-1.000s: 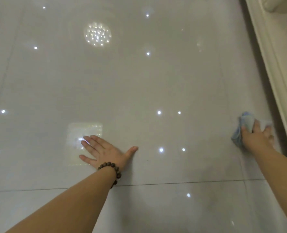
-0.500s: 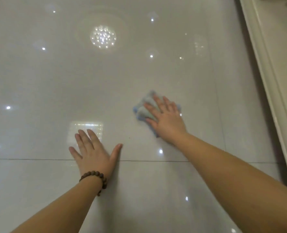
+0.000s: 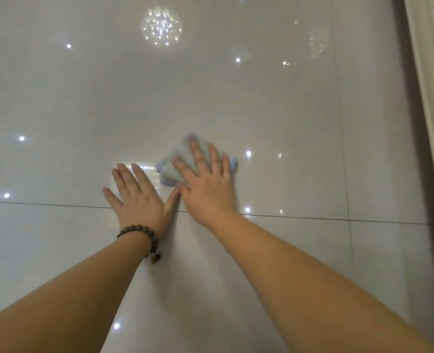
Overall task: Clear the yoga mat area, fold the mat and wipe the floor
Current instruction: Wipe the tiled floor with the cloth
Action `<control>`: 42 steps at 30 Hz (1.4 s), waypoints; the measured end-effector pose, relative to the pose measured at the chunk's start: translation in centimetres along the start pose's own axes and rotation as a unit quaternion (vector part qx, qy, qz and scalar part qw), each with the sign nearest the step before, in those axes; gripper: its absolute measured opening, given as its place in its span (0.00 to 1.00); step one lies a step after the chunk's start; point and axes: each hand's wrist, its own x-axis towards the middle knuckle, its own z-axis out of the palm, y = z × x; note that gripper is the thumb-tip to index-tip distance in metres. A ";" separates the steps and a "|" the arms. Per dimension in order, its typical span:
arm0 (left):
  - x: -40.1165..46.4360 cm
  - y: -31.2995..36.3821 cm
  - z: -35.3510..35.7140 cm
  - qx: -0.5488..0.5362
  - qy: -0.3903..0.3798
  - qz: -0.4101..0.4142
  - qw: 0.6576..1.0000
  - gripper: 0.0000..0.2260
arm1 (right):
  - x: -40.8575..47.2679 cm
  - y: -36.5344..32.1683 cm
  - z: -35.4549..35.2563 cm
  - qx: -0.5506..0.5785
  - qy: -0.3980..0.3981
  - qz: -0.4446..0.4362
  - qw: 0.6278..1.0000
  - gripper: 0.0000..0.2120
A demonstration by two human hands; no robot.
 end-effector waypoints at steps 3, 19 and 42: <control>-0.1 -0.5 -0.2 -0.008 -0.017 0.010 1.000 0.45 | -0.4 1.4 -0.7 0.018 -0.003 -0.098 0.995 0.25; -7.1 -5.7 1.7 -0.015 -0.026 -0.048 0.998 0.50 | -4.7 0.9 0.8 -0.008 0.118 0.224 0.967 0.24; -6.3 -24.4 0.6 -0.032 0.073 -0.216 0.973 0.45 | -6.8 -14.2 4.4 -0.050 -0.024 -0.201 0.978 0.25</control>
